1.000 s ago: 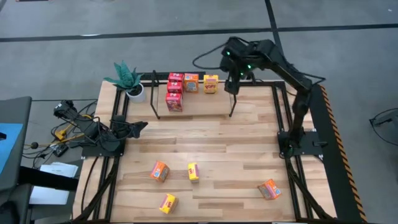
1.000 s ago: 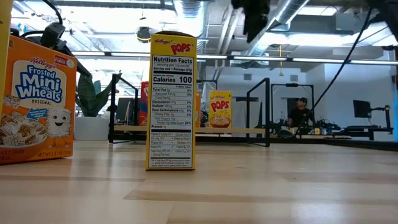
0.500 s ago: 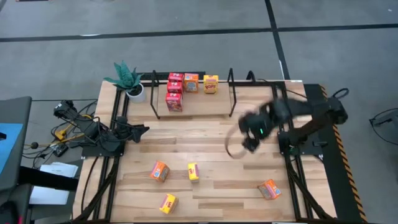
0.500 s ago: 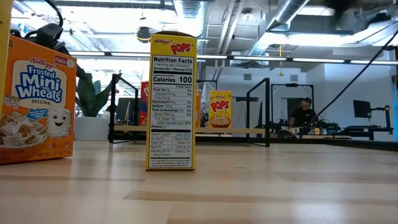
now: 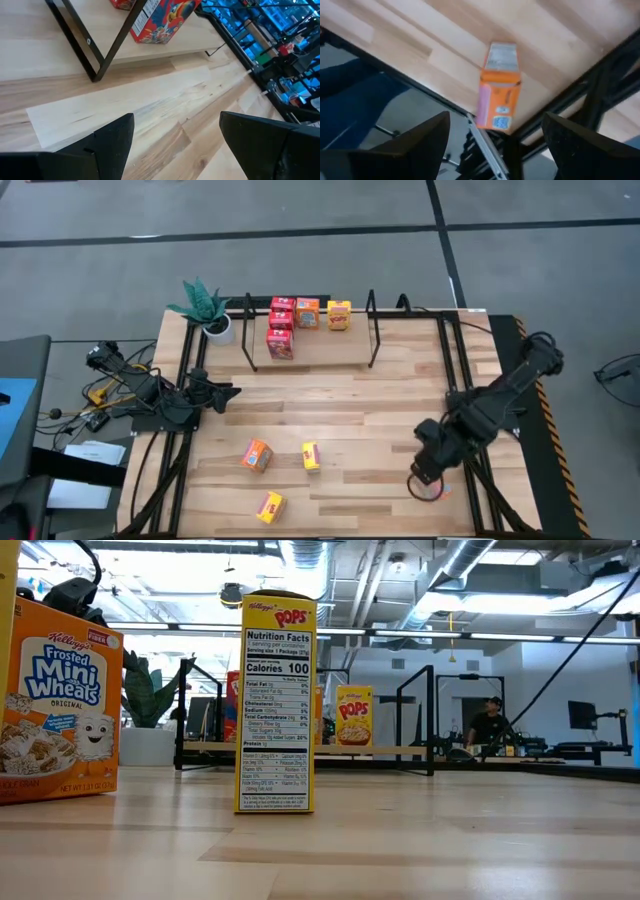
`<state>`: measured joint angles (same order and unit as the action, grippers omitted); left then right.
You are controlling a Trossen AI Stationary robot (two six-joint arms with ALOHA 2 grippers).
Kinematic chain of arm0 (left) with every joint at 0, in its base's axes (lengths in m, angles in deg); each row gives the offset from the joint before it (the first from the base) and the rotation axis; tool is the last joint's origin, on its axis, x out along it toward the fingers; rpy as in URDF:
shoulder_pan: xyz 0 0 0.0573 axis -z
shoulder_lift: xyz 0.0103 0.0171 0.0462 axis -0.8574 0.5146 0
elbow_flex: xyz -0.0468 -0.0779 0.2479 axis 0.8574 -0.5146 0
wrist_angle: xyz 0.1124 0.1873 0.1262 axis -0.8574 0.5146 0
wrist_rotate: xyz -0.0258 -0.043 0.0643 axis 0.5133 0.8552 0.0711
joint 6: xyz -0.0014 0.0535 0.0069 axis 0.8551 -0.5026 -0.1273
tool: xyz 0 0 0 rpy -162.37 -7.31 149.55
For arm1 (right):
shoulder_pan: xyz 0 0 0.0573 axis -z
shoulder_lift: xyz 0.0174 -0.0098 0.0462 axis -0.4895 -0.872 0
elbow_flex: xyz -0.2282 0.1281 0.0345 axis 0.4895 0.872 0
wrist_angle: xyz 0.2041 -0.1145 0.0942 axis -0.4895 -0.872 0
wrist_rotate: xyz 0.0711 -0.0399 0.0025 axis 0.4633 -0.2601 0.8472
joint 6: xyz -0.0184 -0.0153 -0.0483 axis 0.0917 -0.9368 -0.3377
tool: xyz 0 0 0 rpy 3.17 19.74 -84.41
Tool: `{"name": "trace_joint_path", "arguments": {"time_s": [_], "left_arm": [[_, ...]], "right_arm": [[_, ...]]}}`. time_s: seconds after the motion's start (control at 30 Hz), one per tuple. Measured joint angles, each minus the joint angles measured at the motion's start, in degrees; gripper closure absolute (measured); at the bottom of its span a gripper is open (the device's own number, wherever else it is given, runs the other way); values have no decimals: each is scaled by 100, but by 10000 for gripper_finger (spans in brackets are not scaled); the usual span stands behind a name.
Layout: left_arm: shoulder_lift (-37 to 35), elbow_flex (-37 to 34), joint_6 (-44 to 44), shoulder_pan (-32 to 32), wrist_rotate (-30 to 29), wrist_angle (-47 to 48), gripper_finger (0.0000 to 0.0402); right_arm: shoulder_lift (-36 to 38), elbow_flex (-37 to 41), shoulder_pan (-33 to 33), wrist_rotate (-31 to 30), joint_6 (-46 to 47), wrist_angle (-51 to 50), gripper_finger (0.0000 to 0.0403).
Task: Stack cereal on shelf
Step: Put the right orange cereal box on the shelf aligned with the other orange cereal box
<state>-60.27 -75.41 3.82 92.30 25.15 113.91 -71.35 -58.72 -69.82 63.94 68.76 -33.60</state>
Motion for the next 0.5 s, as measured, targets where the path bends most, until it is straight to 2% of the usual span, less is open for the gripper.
{"name": "trace_joint_path", "arguments": {"time_s": [0.23,0.5], "left_arm": [[1,2,-2,0,-15,2,116],[1,2,-29,-2,-17,2,116]], "right_arm": [[-418,0,-613,-5,578,94,63],[-790,100,-634,-63,444,620,67]]}}
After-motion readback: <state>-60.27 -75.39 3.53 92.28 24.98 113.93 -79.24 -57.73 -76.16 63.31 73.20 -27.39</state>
